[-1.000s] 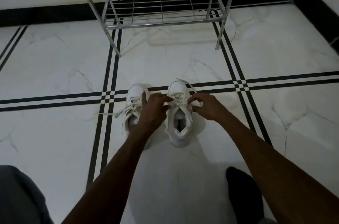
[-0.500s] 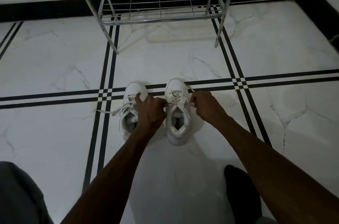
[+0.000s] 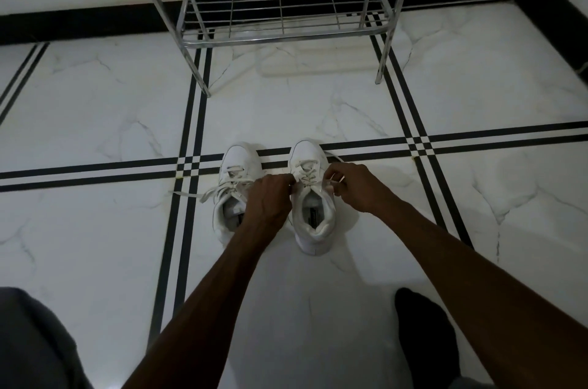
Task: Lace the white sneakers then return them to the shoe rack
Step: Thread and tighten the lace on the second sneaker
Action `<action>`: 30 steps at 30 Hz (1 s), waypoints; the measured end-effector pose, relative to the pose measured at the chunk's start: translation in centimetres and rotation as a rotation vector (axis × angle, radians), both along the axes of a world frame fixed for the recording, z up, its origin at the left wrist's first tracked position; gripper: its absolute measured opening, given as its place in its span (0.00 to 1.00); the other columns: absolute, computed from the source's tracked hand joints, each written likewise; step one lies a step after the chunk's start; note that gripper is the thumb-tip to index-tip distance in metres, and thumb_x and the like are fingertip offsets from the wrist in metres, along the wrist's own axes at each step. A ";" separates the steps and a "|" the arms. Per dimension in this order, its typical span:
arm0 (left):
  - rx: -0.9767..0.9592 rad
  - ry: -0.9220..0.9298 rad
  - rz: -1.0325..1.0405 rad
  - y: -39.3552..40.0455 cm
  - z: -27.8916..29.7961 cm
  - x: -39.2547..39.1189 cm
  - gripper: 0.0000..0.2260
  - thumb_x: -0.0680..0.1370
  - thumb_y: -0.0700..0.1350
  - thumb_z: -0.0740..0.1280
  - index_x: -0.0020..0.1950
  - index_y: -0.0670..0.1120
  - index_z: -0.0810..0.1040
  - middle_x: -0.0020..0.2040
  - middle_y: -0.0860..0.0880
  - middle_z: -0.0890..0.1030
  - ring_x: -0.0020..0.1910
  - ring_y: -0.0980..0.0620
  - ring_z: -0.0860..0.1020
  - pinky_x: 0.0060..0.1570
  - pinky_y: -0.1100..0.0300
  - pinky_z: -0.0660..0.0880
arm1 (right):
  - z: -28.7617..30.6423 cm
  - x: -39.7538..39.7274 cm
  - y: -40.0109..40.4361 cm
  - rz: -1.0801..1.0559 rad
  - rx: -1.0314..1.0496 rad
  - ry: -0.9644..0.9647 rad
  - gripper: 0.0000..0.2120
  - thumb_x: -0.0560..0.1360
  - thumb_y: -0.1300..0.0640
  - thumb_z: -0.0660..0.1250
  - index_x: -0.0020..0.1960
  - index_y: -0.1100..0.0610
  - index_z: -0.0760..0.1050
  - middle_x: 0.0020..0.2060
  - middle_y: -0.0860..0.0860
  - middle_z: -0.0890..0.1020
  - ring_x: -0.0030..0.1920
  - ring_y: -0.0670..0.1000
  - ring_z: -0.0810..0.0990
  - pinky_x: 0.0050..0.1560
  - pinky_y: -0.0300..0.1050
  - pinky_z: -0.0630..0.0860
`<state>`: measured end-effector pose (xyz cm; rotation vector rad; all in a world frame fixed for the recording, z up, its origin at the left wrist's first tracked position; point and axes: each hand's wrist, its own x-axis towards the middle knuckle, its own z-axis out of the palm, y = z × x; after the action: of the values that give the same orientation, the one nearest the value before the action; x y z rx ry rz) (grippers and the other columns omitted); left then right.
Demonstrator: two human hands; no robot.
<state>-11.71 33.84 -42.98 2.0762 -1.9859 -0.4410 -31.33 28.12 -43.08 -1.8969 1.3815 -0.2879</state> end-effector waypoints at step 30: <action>0.100 0.556 0.237 0.8 -1.1 1.2 0.08 0.80 0.38 0.64 0.45 0.36 0.80 0.43 0.41 0.86 0.44 0.43 0.84 0.47 0.49 0.80 | -0.2 0.0 -0.3 -0.240 0.311 -0.142 0.06 0.79 0.58 0.67 0.50 0.61 0.79 0.49 0.59 0.85 0.47 0.54 0.84 0.50 0.52 0.84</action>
<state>-10.50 34.62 -44.05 1.9310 -1.4068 -0.9582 -31.29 27.85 -43.30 -1.4332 1.4646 -0.2989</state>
